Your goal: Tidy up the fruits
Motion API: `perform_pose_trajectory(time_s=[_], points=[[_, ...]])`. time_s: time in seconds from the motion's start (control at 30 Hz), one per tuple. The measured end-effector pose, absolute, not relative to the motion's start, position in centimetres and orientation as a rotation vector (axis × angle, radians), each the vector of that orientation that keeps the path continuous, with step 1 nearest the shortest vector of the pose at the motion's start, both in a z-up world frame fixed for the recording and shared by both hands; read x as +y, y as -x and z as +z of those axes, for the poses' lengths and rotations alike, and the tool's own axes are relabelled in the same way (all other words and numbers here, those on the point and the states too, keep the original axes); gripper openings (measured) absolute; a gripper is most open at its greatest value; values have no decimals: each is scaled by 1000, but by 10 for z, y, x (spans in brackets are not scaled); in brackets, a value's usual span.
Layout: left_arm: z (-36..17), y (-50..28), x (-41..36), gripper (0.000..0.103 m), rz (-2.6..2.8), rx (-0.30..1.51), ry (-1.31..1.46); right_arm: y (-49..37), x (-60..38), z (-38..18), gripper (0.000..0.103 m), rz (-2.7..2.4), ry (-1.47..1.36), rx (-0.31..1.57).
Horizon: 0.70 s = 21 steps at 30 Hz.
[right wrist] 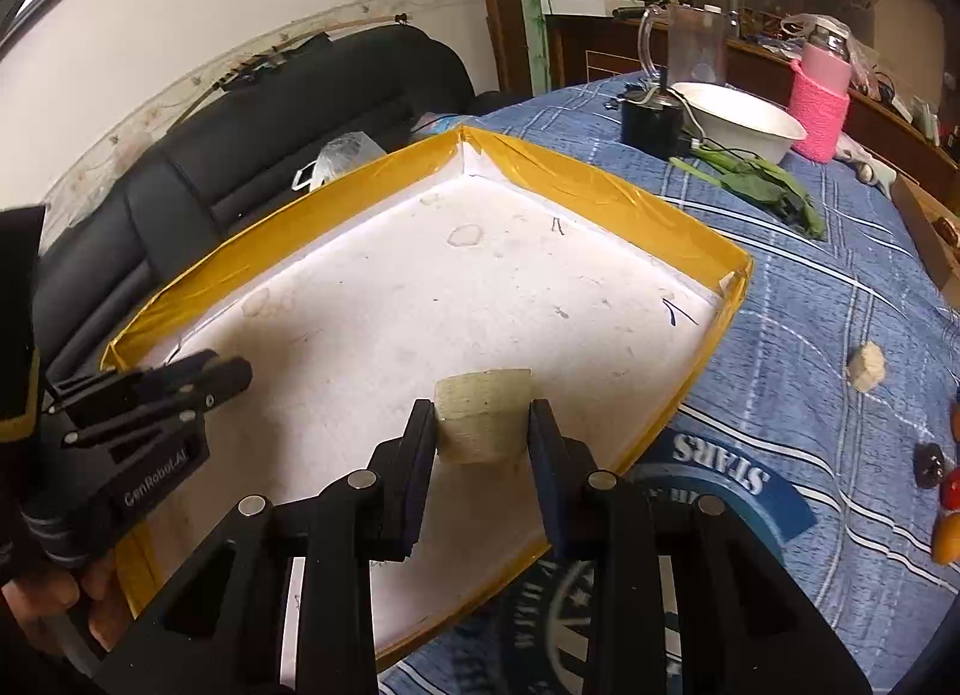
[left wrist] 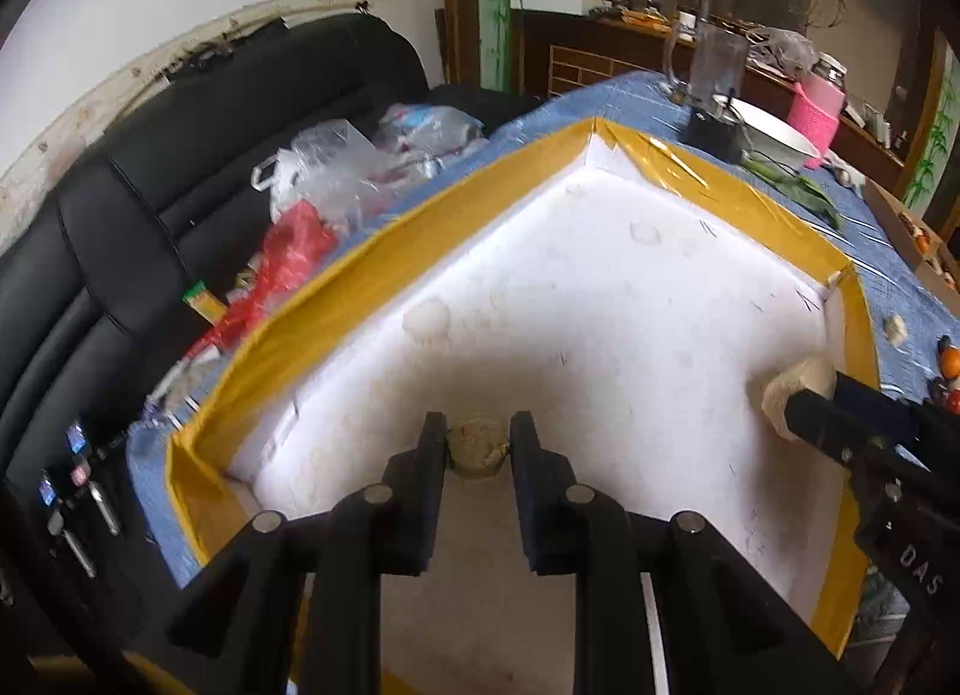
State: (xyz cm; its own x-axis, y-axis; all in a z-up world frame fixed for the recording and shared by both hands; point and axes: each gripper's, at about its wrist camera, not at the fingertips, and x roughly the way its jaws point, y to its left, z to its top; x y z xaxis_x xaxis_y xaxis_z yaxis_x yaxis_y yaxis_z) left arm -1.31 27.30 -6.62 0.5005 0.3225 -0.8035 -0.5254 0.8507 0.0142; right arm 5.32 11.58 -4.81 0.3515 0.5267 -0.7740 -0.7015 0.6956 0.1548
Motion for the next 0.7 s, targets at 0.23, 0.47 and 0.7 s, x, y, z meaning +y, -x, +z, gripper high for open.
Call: perform_pose_trajectory(time_s=[0.23,0.47,0.7], points=[[-60,11,249,24,469,906,222,-62,102,-50,30,799,200,929],[-51,14,256,57,534,874,214,-60,101,-40,55,789,168,910],[-28,31,247,79,557,753,210,-55,21,-18,75,662,63,831]])
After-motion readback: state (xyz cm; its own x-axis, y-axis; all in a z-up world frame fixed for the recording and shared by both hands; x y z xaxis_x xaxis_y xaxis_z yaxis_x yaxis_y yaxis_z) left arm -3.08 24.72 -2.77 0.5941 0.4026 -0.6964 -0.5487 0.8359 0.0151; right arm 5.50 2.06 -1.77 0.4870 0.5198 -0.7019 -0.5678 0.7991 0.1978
